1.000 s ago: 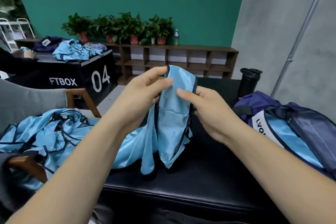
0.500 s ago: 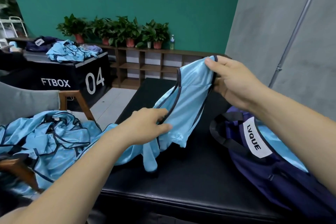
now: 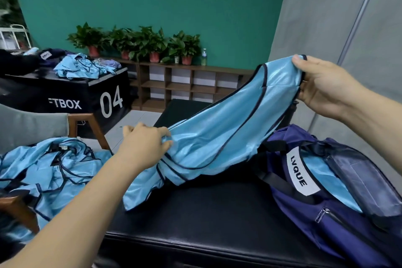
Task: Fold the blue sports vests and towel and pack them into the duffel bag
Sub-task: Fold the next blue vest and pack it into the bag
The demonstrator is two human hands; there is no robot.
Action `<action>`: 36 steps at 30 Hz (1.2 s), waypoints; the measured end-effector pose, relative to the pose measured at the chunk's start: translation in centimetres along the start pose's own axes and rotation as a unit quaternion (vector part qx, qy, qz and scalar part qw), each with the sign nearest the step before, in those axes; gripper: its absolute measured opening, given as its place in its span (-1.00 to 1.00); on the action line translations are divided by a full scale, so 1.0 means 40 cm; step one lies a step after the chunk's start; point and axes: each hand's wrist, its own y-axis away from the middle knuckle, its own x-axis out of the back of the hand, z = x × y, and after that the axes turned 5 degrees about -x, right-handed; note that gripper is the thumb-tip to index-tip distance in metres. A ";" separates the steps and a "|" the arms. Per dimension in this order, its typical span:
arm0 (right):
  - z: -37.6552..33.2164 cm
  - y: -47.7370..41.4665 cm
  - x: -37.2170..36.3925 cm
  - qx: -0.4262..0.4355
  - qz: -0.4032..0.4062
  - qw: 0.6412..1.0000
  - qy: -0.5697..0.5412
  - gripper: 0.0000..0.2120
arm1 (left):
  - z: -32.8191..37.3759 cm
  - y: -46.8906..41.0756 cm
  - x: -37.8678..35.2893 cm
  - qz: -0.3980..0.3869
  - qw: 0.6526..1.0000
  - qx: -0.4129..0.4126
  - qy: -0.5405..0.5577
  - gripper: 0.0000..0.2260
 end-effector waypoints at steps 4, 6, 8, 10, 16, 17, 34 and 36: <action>-0.004 0.004 0.009 0.001 -0.003 1.000 0.002 -0.82 | -0.027 -0.011 -0.016 0.001 0.998 0.064 0.016 -0.74; -0.004 0.007 0.007 -0.003 -0.007 1.000 0.008 -0.82 | -0.033 -0.020 -0.034 -0.019 0.990 0.086 0.114 -0.76; -0.004 0.009 0.002 -0.003 -0.011 1.000 0.015 -0.82 | -0.029 -0.024 -0.058 -0.056 0.974 0.105 0.193 -0.77; -0.005 0.014 -0.006 -0.001 -0.016 1.000 0.023 -0.81 | -0.029 -0.031 -0.096 -0.089 0.964 0.117 0.221 -0.76; -0.013 0.032 -0.012 -0.001 -0.025 0.999 0.042 -0.80 | -0.001 -0.049 -0.156 -0.100 0.917 0.179 0.341 -0.59; -0.013 0.035 -0.012 -0.002 -0.027 0.998 0.049 -0.79 | 0.010 -0.054 -0.160 -0.101 0.912 0.180 0.356 -0.54; -0.053 0.074 0.028 -0.029 -0.016 0.999 0.022 -0.75 | 0.028 -0.081 0.034 -0.038 0.586 0.173 0.791 -0.71; -0.075 0.080 0.031 -0.022 -0.010 1.000 -0.006 -0.78 | 0.021 -0.080 0.093 0.004 0.588 0.157 0.793 -0.61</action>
